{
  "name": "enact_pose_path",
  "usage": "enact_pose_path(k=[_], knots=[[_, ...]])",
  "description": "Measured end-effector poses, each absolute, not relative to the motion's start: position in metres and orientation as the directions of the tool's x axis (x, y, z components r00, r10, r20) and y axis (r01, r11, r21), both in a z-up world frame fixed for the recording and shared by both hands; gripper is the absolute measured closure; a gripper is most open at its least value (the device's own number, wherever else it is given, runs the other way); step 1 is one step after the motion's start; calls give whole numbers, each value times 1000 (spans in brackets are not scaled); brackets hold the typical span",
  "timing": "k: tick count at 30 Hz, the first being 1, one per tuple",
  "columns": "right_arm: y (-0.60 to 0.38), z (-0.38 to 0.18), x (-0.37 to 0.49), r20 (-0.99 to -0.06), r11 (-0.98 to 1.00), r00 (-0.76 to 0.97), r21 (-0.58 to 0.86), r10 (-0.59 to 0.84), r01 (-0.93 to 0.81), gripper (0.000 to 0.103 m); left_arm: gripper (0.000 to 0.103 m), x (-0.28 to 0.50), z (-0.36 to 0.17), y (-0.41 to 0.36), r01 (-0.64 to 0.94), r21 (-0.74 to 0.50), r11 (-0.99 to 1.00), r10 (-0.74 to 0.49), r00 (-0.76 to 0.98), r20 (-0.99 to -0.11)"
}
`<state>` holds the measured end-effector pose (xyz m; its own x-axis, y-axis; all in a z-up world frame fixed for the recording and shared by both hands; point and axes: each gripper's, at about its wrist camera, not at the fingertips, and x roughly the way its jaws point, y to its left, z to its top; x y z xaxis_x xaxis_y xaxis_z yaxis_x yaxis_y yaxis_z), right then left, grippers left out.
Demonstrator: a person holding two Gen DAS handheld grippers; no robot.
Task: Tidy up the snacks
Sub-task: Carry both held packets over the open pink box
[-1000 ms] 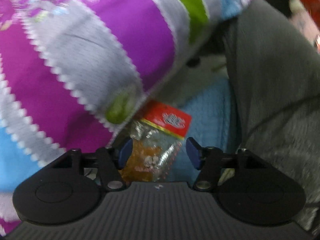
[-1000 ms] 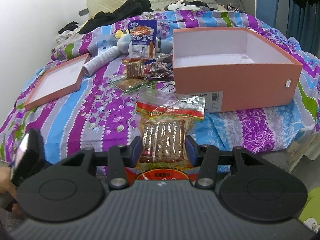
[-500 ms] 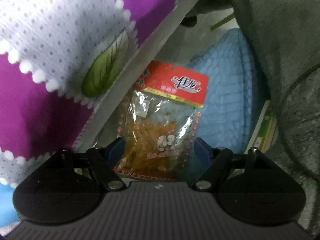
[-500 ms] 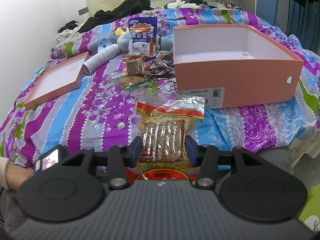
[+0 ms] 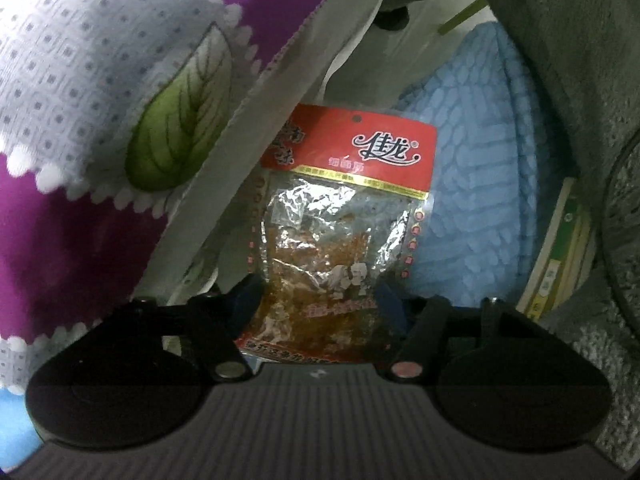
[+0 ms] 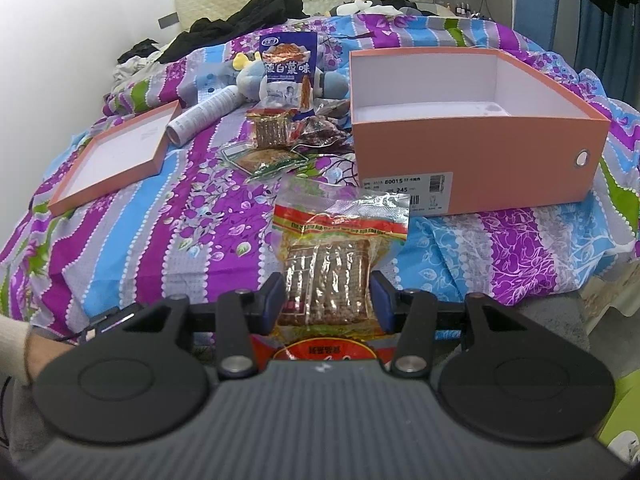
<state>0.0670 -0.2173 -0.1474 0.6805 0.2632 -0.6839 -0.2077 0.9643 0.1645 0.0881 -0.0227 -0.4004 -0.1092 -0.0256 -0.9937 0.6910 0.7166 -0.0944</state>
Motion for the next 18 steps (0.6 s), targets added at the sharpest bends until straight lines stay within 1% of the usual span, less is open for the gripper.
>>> enact_pose_path(k=[2, 6, 11, 14, 18], knots=[[-217, -148, 67, -684, 964, 681, 164, 263, -207, 54, 45, 87, -400, -26, 700, -79, 709, -12, -100, -995], [-217, -148, 67, -684, 964, 681, 165, 264, -207, 55, 49, 84, -398, -33, 721, -52, 690, 8, -80, -997], [-218, -148, 67, -684, 965, 681, 165, 262, -206, 55, 63, 86, -387, -34, 727, -54, 685, -1, -74, -997], [-217, -148, 66, -681, 964, 683, 164, 265, -210, 55, 66, 87, -374, -35, 727, -74, 682, -26, -77, -997], [-217, -145, 65, -672, 963, 691, 159, 266, -216, 56, 67, 89, -350, -35, 708, -88, 701, -68, -56, -996]])
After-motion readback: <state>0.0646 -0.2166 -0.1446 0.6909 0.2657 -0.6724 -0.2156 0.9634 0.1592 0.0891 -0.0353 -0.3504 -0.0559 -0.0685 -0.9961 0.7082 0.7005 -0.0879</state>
